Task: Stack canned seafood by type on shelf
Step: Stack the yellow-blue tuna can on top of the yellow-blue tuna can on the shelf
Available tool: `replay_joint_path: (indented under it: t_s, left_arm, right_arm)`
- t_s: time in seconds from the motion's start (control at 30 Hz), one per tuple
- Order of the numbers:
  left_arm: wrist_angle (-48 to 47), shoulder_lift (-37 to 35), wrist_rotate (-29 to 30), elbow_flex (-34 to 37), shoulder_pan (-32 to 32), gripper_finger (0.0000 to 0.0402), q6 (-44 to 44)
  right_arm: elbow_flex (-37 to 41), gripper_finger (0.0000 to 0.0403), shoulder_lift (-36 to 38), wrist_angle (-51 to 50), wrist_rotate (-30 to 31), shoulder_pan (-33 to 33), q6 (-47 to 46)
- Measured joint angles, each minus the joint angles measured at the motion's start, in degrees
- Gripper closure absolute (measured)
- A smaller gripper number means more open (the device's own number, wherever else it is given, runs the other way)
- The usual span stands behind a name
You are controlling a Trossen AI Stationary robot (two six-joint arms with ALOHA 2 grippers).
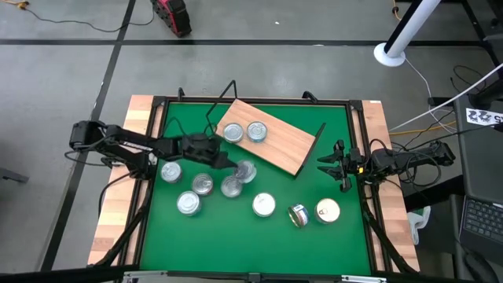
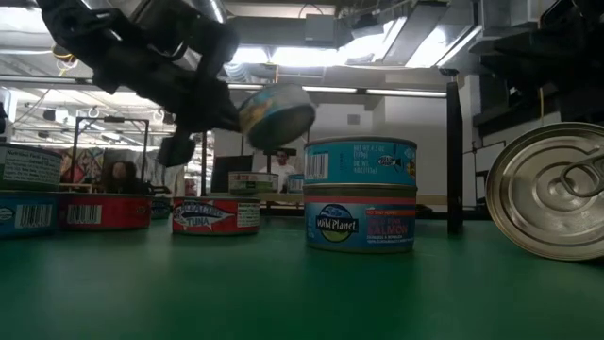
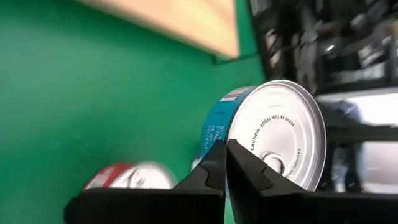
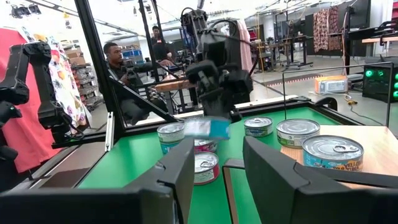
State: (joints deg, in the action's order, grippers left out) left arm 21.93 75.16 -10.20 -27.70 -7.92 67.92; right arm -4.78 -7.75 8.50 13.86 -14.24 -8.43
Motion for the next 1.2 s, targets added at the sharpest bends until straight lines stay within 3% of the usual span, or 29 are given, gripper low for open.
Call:
replay_joint_path:
  t_s: [0.37,0.5,0.77,1.03,1.2]
  left_arm:
    - [2.5,0.0,3.0,-1.8,-3.0,0.0401,5.7]
    - [-0.8,0.0,7.0,-5.4,-3.0,0.0401,5.7]
    - [-17.6,0.0,17.4,-14.1,-3.0,0.0402,9.8]
    - [-18.6,1.2,26.2,-17.0,-2.0,0.0401,17.5]
    - [-18.7,6.6,28.9,-19.5,-1.0,0.0401,22.3]
  right_arm:
    - [0.0,0.0267,0.0,0.4,0.0,0.0,0.0]
    - [0.0,0.0267,0.0,0.4,0.0,0.0,0.0]
    - [0.0,0.0267,0.0,0.6,0.0,0.0,-0.2]
    - [0.0,0.0267,0.0,0.5,0.0,0.0,-0.1]
    - [0.0,0.0267,0.0,0.5,2.9,0.0,-0.1]
